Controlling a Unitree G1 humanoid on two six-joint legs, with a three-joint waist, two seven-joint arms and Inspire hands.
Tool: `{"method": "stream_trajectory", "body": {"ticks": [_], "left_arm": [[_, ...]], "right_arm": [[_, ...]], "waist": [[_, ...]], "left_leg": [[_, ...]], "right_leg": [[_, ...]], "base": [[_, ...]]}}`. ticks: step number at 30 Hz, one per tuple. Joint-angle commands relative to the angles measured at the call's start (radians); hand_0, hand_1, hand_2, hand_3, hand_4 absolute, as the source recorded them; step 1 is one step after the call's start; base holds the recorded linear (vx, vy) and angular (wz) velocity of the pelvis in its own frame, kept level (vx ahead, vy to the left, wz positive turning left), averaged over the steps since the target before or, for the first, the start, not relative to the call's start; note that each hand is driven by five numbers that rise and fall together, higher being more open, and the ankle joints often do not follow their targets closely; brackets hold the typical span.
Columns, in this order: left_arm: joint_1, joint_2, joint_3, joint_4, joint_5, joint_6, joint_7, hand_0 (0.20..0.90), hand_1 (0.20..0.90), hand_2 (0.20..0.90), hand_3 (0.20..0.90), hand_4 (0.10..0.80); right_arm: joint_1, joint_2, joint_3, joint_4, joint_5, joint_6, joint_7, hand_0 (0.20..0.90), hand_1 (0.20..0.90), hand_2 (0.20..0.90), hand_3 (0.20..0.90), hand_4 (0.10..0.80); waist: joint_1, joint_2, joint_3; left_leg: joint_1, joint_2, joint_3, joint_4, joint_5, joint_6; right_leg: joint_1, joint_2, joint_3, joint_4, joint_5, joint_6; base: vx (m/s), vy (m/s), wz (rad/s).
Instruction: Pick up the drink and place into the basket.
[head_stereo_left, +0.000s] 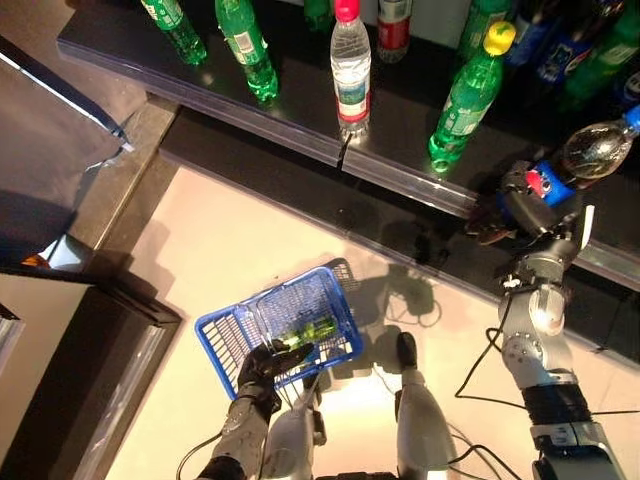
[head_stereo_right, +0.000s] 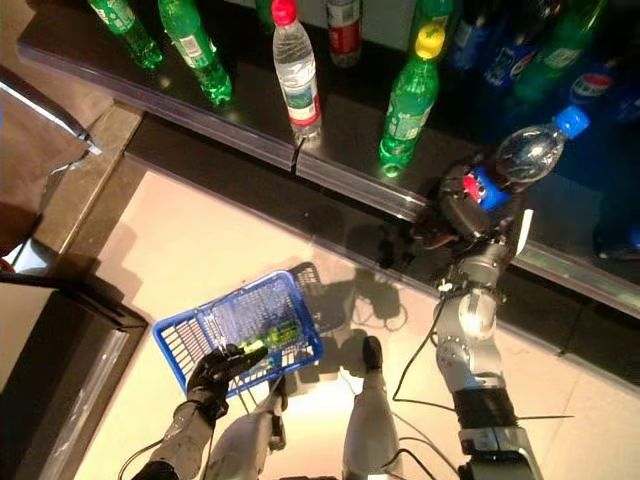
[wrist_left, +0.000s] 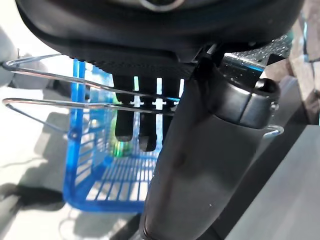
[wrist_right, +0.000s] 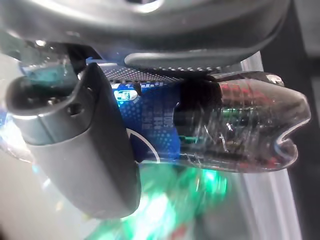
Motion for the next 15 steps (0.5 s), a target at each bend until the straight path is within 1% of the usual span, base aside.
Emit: {"method": "stream_trajectory", "body": {"ticks": [1,2,6,8,9,10,13,15], "left_arm": [[0.076,0.097,0.043,-0.153,0.030,-0.123,-0.067,0.300,0.300,0.300,0.200,0.100],[0.077,0.101,0.042,-0.175,0.040,-0.135,-0.066,0.300,0.300,0.300,0.200,0.100],[0.082,0.142,0.034,-0.367,0.040,-0.154,-0.061,0.300,0.300,0.300,0.200,0.100],[0.081,0.169,0.023,-0.481,0.044,-0.145,-0.054,0.300,0.300,0.300,0.200,0.100],[0.081,0.195,0.009,-0.576,0.044,-0.141,-0.052,0.300,0.300,0.300,0.200,0.100],[0.082,0.198,0.008,-0.586,0.045,-0.138,-0.049,0.300,0.300,0.300,0.200,0.100],[0.071,0.245,-0.018,-0.714,0.069,-0.129,-0.048,0.300,0.300,0.300,0.200,0.100],[0.063,0.276,-0.031,-0.766,0.080,-0.137,-0.066,0.300,0.300,0.300,0.200,0.100]], "right_arm": [[-0.027,0.013,0.003,-0.215,0.020,-0.042,0.207,0.300,0.300,0.300,0.200,0.100],[-0.010,0.015,0.012,-0.218,0.023,-0.015,0.235,0.300,0.300,0.300,0.200,0.100],[0.113,0.025,0.090,-0.220,0.057,0.098,0.371,0.300,0.300,0.300,0.200,0.100],[0.168,0.022,0.134,-0.200,0.047,0.124,0.413,0.300,0.300,0.300,0.200,0.100],[0.203,0.016,0.173,-0.181,0.013,0.158,0.453,0.300,0.300,0.300,0.200,0.100],[0.206,0.016,0.176,-0.180,0.008,0.158,0.454,0.300,0.300,0.300,0.200,0.100],[0.231,-0.016,0.246,-0.139,-0.093,0.168,0.473,0.300,0.300,0.300,0.200,0.100],[0.228,-0.046,0.284,-0.102,-0.209,0.177,0.444,0.300,0.300,0.300,0.200,0.100]], "waist": [[0.013,-0.063,-0.191],[0.012,-0.064,-0.192],[0.010,-0.065,-0.188],[0.011,-0.065,-0.184],[0.015,-0.065,-0.178],[0.015,-0.065,-0.178],[0.025,-0.065,-0.166],[0.037,-0.067,-0.159]], "left_leg": [[-0.047,-0.029,0.039,0.130,-0.084,0.054],[-0.048,-0.029,0.038,0.131,-0.083,0.054],[-0.048,-0.029,0.038,0.132,-0.077,0.058],[-0.049,-0.030,0.037,0.133,-0.072,0.060],[-0.051,-0.031,0.035,0.135,-0.069,0.062],[-0.051,-0.031,0.034,0.135,-0.069,0.062],[-0.058,-0.035,0.023,0.139,-0.062,0.064],[-0.065,-0.038,0.014,0.143,-0.058,0.061]], "right_leg": [[0.015,0.025,-0.035,0.056,-0.068,-0.077],[0.016,0.027,-0.034,0.055,-0.068,-0.077],[0.020,0.030,-0.030,0.054,-0.065,-0.075],[0.024,0.030,-0.032,0.052,-0.064,-0.074],[0.028,0.030,-0.035,0.050,-0.062,-0.074],[0.028,0.030,-0.035,0.050,-0.062,-0.073],[0.032,0.031,-0.044,0.050,-0.060,-0.074],[0.035,0.029,-0.053,0.049,-0.060,-0.073]], "base": [[0.000,0.000,0.00],[0.000,0.000,0.00],[0.000,0.000,0.00],[0.000,0.000,0.00],[0.000,0.000,0.00],[0.000,0.000,0.00],[-0.021,-0.006,0.04],[-0.031,-0.025,0.05]]}}
